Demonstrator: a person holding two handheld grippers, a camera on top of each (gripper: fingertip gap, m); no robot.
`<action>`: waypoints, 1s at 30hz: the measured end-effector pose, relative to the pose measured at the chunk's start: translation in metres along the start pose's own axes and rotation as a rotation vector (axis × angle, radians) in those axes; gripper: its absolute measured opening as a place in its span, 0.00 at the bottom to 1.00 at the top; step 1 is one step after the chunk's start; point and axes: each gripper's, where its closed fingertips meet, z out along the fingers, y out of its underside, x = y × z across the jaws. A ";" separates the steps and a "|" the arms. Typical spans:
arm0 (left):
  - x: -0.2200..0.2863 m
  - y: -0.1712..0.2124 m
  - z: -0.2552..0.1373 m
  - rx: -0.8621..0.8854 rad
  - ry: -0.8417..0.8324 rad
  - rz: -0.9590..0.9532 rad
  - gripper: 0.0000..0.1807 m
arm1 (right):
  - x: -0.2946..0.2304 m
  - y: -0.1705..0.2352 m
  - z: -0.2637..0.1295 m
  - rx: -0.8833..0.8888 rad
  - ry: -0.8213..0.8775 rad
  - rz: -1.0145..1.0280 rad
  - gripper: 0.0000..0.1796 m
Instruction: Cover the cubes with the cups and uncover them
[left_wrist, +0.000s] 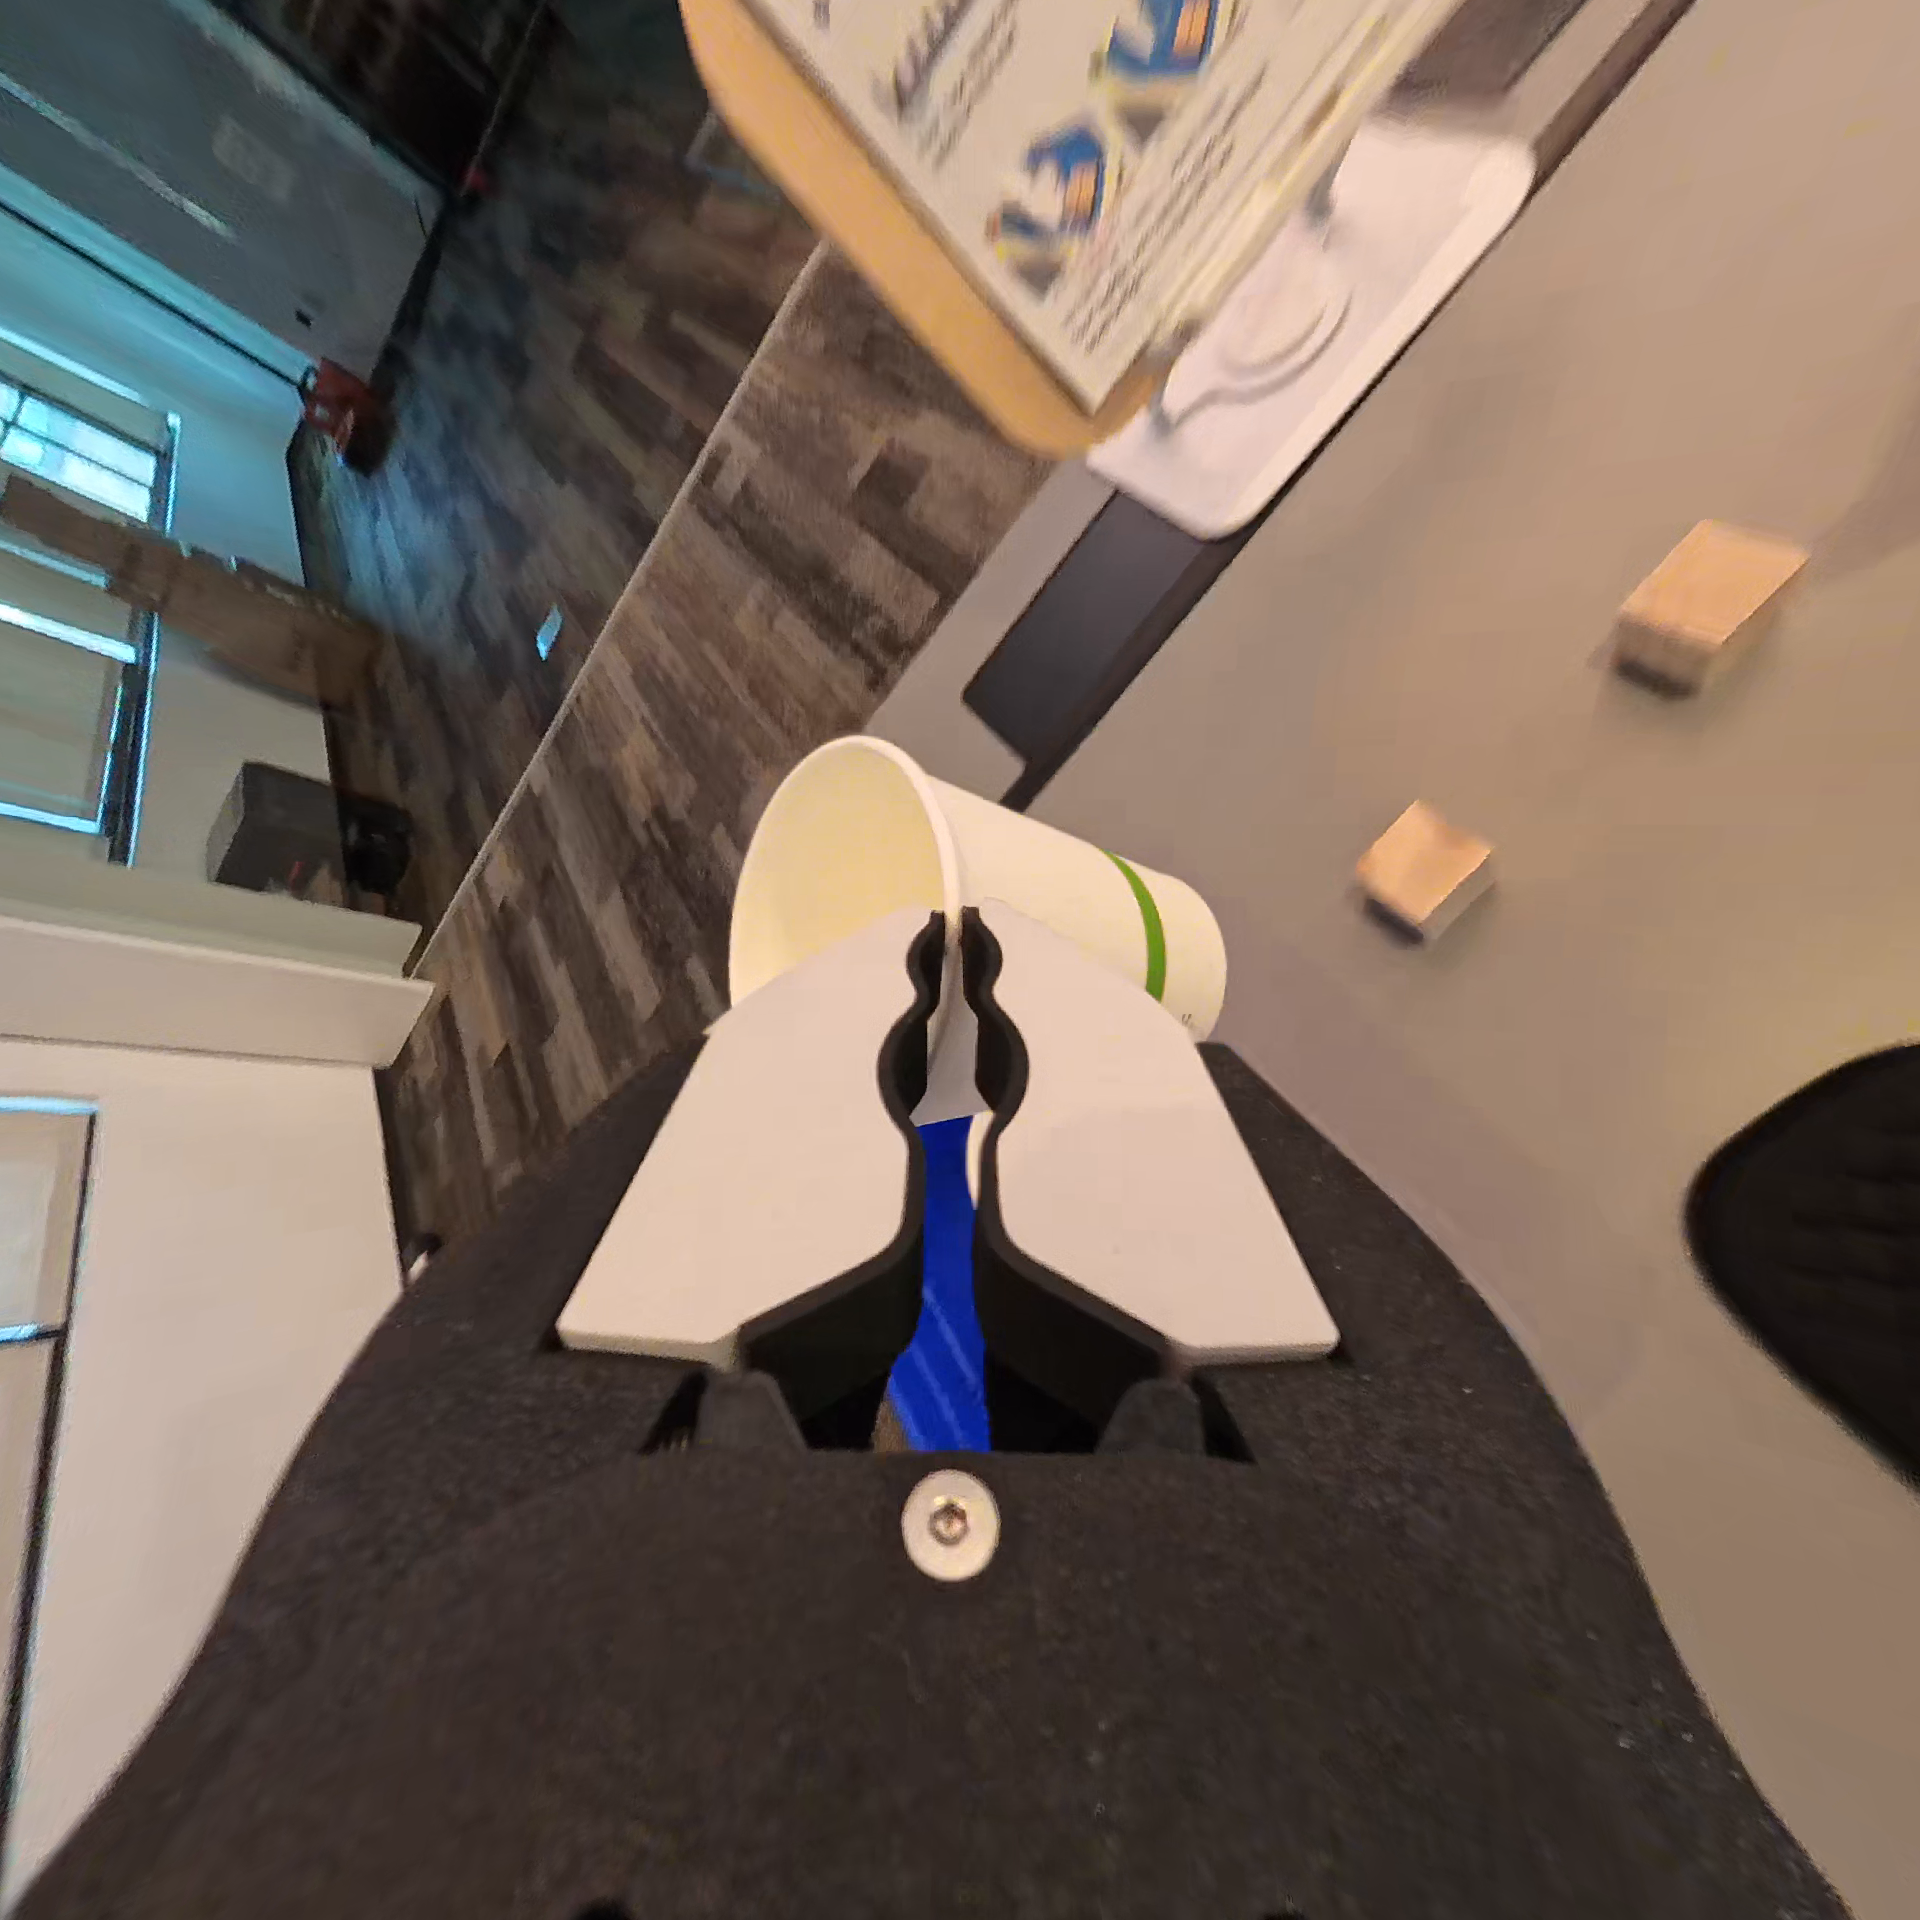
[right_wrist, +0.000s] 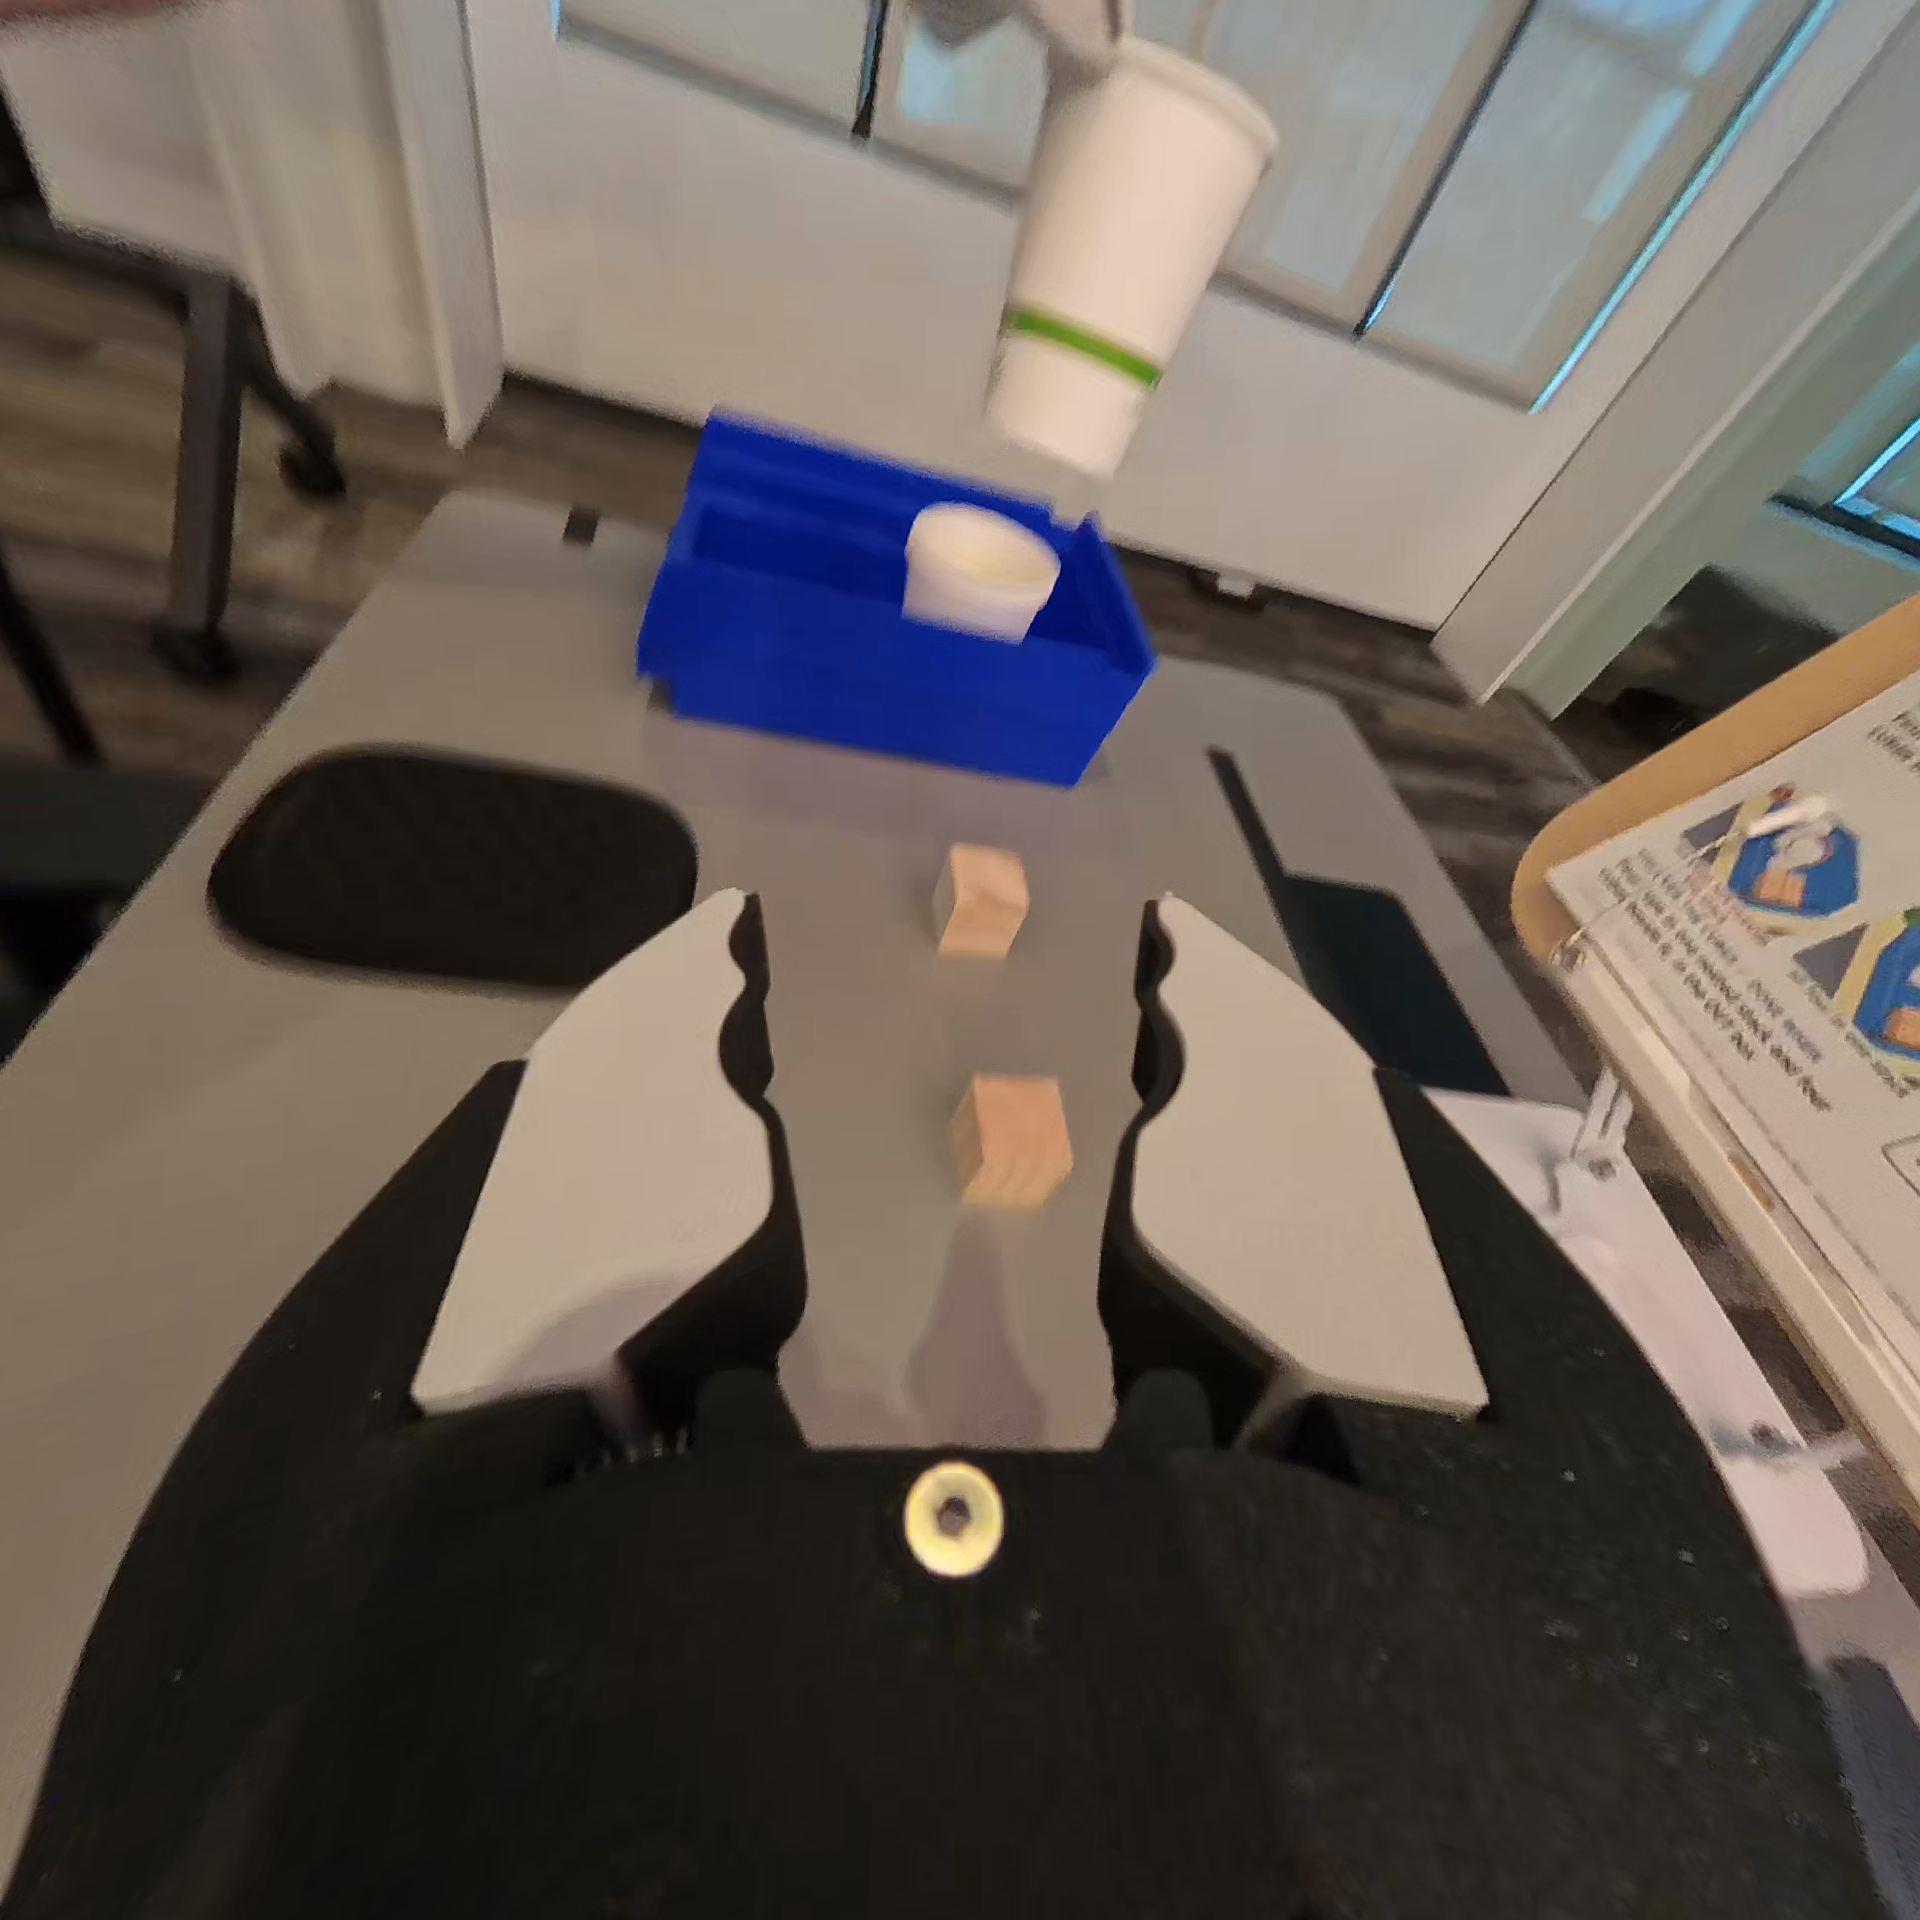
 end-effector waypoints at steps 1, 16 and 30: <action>0.005 -0.016 -0.003 0.041 0.009 -0.011 0.02 | 0.003 -0.009 0.008 0.066 0.021 0.030 0.39; 0.127 -0.169 -0.029 0.437 0.317 0.024 0.01 | 0.022 -0.053 0.018 0.520 0.197 0.276 0.54; 0.153 -0.191 -0.036 0.517 0.365 0.022 0.01 | 0.022 -0.070 0.007 0.716 0.165 0.429 0.55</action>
